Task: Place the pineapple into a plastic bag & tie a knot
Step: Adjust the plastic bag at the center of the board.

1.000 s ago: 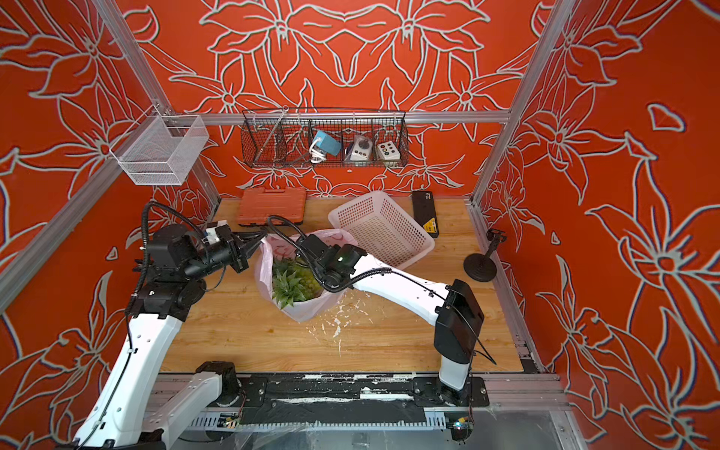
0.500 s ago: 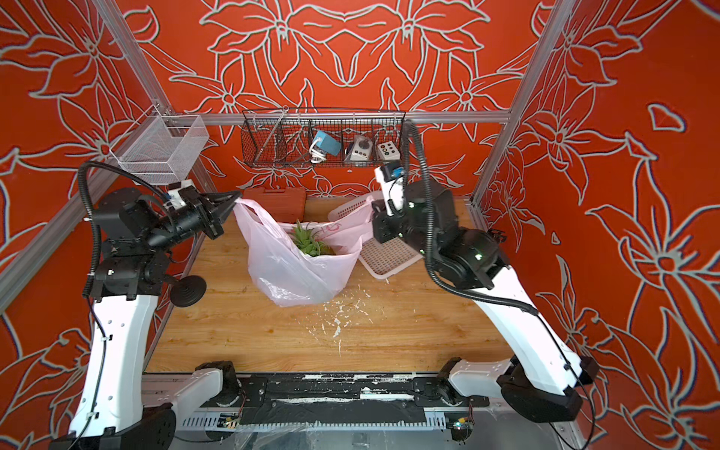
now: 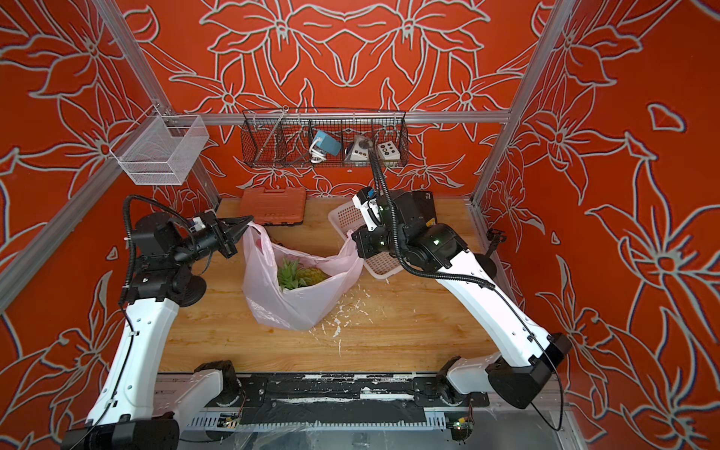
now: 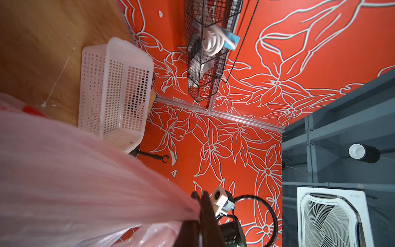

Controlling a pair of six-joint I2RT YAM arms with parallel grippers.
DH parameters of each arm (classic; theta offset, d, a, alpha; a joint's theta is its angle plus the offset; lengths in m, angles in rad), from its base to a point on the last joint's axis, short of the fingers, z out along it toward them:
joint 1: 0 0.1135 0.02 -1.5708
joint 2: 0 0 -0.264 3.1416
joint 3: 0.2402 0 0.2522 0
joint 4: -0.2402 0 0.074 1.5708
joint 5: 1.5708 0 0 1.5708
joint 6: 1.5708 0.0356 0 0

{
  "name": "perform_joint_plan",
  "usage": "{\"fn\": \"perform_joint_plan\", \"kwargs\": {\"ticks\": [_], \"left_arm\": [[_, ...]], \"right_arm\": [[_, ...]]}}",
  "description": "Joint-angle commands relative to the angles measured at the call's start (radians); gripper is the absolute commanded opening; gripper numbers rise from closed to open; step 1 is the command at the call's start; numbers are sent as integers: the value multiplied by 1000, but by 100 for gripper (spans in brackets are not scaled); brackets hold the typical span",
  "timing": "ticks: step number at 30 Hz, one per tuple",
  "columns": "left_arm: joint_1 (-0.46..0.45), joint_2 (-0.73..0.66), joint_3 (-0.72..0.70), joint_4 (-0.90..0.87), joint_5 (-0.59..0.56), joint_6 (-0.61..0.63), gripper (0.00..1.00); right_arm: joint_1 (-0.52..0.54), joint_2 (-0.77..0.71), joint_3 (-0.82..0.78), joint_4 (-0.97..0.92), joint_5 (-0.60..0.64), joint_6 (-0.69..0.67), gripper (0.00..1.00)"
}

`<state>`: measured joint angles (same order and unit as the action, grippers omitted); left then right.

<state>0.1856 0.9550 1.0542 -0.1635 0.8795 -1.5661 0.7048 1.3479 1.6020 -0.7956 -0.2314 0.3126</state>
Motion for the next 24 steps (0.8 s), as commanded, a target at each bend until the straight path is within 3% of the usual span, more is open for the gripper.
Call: {"fn": "perform_joint_plan", "kwargs": {"ticks": [1,3,6,11,14,17,21,24], "left_arm": [[-24,-59,-9,144,62,-19,0],[-42,-64,-32,177,67,-43,0],[-77,-59,-56,225,77,-73,0],[-126,-34,-93,363,110,-170,0],[-124,-31,-51,323,120,-125,0],[-125,-12,2,235,137,-38,0],[-124,13,-32,278,148,-51,0],[-124,56,-41,331,151,-73,0]], "right_arm": [[-8,0,5,60,-76,35,0],[-8,27,15,42,-75,23,0],[-10,54,51,-4,-11,-12,11],[-22,14,165,-28,79,-62,4],[-20,-15,201,-27,76,-69,0],[-19,-72,101,26,34,-33,0],[-19,-110,-117,99,-64,-7,1],[-19,-130,-225,124,-82,-26,8]]}}
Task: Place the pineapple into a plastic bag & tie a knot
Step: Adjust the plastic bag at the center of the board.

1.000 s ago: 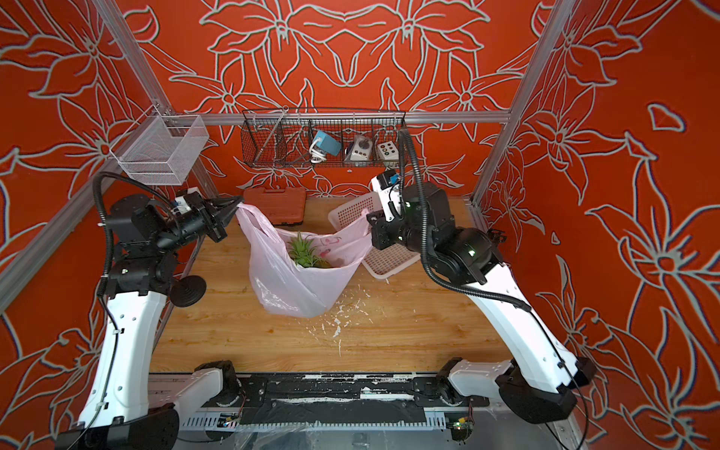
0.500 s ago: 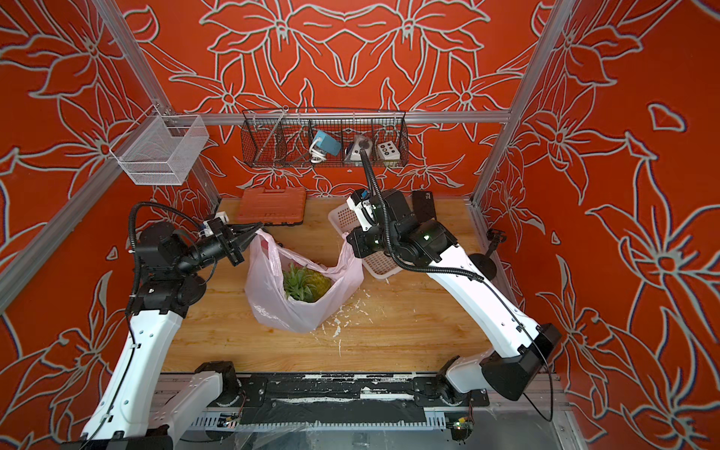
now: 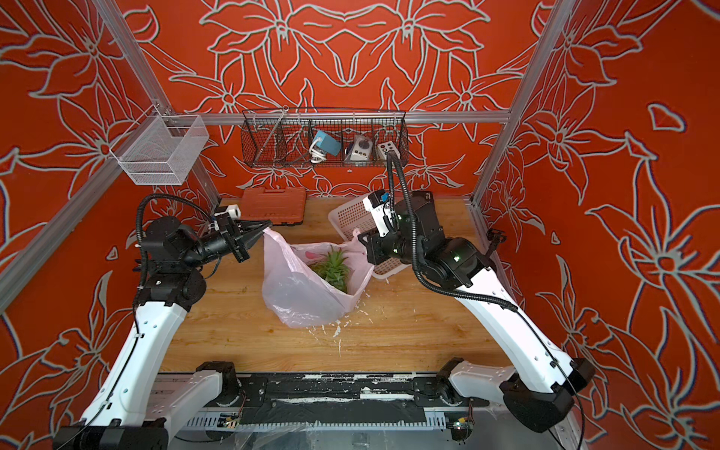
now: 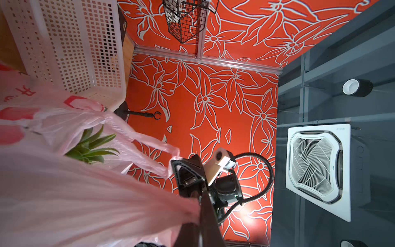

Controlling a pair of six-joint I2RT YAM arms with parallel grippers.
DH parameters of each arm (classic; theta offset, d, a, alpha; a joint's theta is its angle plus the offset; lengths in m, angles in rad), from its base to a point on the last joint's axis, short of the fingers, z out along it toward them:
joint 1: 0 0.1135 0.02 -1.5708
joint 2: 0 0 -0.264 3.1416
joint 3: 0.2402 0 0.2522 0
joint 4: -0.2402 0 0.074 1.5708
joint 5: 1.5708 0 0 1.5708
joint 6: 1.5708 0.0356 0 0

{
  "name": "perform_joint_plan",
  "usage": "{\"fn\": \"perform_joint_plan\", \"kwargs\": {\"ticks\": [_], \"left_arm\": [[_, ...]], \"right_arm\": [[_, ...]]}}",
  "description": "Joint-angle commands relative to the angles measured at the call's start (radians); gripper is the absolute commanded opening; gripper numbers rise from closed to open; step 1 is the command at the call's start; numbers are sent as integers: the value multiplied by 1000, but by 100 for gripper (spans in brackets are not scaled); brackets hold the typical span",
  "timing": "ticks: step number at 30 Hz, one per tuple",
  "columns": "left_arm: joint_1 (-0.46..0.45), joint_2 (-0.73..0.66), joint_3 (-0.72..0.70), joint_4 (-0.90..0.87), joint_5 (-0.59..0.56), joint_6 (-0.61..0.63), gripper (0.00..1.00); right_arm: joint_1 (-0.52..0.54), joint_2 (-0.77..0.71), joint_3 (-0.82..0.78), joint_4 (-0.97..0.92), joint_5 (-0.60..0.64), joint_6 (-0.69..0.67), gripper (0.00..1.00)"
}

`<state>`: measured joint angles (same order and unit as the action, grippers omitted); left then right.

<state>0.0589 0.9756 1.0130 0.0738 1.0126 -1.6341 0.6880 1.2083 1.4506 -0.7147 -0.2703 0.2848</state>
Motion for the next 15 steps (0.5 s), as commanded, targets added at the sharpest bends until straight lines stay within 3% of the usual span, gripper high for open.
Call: {"fn": "perform_joint_plan", "kwargs": {"ticks": [1,5,7,11,15], "left_arm": [[4,48,11,96,20,-6,0],[2,70,47,92,33,3,0],[3,72,54,87,34,5,0],[3,74,60,81,41,6,0],[3,74,67,55,52,15,0]], "right_arm": [[-2,1,-85,38,-19,-5,13],[-5,-35,-28,-3,88,-41,49],[-5,-31,44,-27,114,-60,60],[-5,7,221,-92,158,-85,71],[-5,40,329,-124,159,-109,74]]}}
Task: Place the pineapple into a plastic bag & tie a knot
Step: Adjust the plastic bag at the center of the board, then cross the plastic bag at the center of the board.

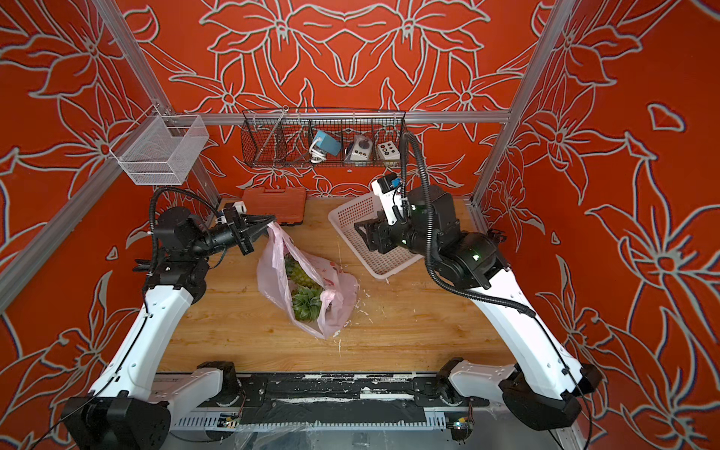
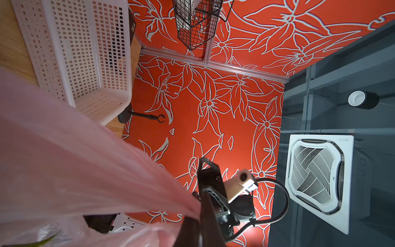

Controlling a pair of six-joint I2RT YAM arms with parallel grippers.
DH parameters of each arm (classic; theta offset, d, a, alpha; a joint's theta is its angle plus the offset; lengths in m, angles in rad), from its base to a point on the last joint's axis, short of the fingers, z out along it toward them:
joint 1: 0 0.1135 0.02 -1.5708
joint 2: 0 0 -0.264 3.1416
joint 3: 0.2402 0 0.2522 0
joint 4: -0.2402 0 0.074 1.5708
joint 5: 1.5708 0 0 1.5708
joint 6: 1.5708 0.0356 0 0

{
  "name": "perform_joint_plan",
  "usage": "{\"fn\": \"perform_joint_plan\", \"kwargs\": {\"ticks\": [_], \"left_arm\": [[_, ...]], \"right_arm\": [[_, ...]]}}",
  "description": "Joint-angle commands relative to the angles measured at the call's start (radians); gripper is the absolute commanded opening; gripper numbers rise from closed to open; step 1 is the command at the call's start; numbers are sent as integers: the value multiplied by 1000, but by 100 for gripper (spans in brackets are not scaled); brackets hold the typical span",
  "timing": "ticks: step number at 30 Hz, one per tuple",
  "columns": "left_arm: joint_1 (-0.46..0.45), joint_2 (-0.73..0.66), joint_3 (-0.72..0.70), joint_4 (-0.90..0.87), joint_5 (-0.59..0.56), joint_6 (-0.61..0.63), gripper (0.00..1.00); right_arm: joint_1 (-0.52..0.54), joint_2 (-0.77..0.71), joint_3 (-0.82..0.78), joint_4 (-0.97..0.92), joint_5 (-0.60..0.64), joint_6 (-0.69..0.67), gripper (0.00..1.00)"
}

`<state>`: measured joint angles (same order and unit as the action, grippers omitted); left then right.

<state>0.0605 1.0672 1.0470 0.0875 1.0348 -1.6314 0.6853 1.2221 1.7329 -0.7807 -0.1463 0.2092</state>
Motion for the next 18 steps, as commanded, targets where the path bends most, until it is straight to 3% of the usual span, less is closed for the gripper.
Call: {"fn": "perform_joint_plan", "kwargs": {"ticks": [1,6,9,18], "left_arm": [[2,-19,32,36,28,14,0],[1,-29,36,-5,16,18,0],[1,-51,34,-35,-9,20,0],[2,-69,41,-100,-19,49,0]], "right_arm": [[-3,36,57,-48,-2,-34,75],[14,159,70,105,-423,80,75],[45,236,42,226,-503,152,75],[124,461,97,360,-637,248,75]]}}
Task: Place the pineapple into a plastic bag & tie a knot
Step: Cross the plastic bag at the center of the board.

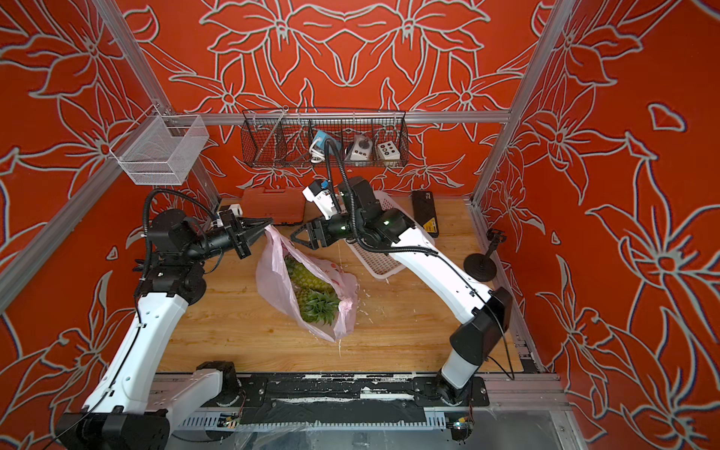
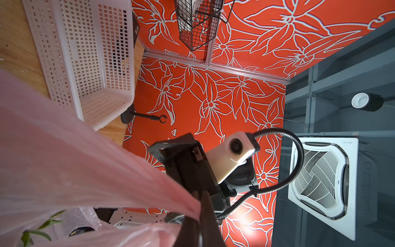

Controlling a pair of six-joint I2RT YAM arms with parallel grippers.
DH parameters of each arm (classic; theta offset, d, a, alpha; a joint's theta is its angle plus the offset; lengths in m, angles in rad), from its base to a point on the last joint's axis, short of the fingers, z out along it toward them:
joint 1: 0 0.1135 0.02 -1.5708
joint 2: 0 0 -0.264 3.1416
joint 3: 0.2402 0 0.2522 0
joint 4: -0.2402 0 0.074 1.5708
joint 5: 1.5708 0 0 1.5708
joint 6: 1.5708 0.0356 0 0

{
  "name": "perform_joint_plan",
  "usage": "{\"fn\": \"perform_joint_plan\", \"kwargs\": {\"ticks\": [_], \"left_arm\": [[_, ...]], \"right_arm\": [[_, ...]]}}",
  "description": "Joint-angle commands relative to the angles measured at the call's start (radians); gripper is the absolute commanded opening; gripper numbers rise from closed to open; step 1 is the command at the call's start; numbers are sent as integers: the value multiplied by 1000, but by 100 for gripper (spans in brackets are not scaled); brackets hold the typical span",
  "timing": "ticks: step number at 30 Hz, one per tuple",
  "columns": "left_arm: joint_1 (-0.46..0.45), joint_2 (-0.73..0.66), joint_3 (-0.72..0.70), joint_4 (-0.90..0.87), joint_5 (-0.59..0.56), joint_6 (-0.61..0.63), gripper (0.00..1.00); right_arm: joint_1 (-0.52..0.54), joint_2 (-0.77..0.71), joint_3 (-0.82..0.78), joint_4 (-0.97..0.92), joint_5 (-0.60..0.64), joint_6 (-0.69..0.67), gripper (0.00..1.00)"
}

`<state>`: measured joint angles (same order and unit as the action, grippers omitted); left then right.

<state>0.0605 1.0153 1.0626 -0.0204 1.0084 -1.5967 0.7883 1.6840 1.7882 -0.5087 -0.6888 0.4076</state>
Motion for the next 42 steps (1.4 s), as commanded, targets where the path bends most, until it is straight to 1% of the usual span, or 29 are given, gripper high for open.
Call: {"fn": "perform_joint_plan", "kwargs": {"ticks": [1,8,13,19,20,24,25,26,27,28,30,31,32,33,35,38,39,42], "left_arm": [[2,-18,23,8,6,15,0],[2,-17,23,-3,12,27,0],[2,-17,27,-2,13,24,0],[1,-18,37,-11,15,31,0],[1,-17,37,-12,15,31,0],[2,-17,39,-35,12,59,0],[2,-18,40,-48,9,78,0],[3,-15,42,-71,9,104,0],[8,-10,47,-116,10,147,0],[11,-6,51,-165,8,193,11],[13,-7,42,-233,11,266,40],[16,-17,31,-259,12,295,49],[19,-17,23,-275,10,318,53],[21,-57,16,-295,6,348,58],[25,-93,27,-354,-7,414,64],[27,-133,83,-428,-52,524,73],[27,-142,104,-421,-63,557,75],[27,-161,140,-328,-75,655,83]], "right_arm": [[27,5,41,111,-107,60,75],[65,45,62,186,-178,101,72],[76,96,122,138,-157,103,65],[78,110,133,113,-108,92,54],[77,112,137,108,-103,89,50],[77,107,140,87,-102,79,22],[77,101,136,81,-110,77,12],[76,91,127,78,-116,77,5],[75,75,115,71,-118,76,0],[72,54,99,59,-114,69,0],[53,5,74,26,-85,52,0],[35,-17,70,0,-73,45,0],[8,-34,73,-24,-75,43,0],[-19,-46,83,-51,-89,40,0],[-57,-56,122,-126,-100,14,0],[-76,-24,244,-291,-148,-59,0],[-77,-9,286,-342,-171,-83,0],[-77,20,370,-435,-212,-118,0]]}}
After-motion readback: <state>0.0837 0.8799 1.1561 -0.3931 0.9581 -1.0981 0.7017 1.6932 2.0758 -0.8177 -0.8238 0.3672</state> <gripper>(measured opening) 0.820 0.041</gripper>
